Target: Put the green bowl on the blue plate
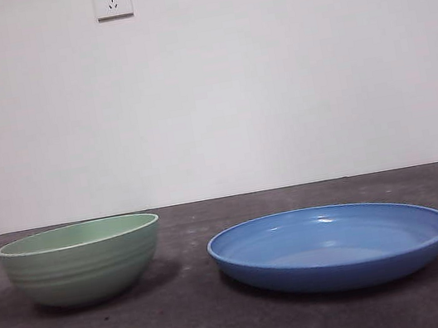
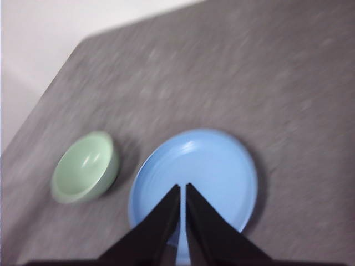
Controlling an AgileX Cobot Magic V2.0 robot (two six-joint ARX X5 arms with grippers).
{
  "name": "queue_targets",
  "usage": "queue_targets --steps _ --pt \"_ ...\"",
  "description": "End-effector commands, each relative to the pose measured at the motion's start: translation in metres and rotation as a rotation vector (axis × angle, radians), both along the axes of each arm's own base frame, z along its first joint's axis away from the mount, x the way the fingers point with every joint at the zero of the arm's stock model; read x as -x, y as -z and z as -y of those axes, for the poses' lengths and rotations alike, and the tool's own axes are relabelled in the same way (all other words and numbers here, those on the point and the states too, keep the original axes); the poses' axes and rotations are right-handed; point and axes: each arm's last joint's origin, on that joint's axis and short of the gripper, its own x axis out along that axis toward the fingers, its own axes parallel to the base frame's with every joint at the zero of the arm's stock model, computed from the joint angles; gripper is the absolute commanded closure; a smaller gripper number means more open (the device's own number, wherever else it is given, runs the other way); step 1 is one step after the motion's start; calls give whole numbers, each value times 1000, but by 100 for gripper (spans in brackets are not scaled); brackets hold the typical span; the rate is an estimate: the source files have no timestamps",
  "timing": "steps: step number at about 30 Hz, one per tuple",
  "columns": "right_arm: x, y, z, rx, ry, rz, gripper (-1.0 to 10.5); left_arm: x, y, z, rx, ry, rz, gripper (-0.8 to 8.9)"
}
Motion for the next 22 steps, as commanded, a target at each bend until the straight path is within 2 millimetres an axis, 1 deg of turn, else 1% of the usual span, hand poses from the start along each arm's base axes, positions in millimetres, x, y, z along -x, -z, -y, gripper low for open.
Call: queue_targets --steps 1,4,7,12,22 --pt "-3 -7 -3 22 -95 6 935 -6 -11 6 0 54 -27 804" --pt "-4 -9 -4 30 -142 3 935 -14 -13 14 3 139 -71 804" --pt "-4 -9 -4 53 -162 27 935 -20 -9 20 8 188 -107 805" --pt "-4 -9 -4 74 -176 44 935 -25 -6 23 2 198 -130 805" --pt "-4 -9 -4 111 -205 78 934 -25 -5 23 1 198 -136 804"
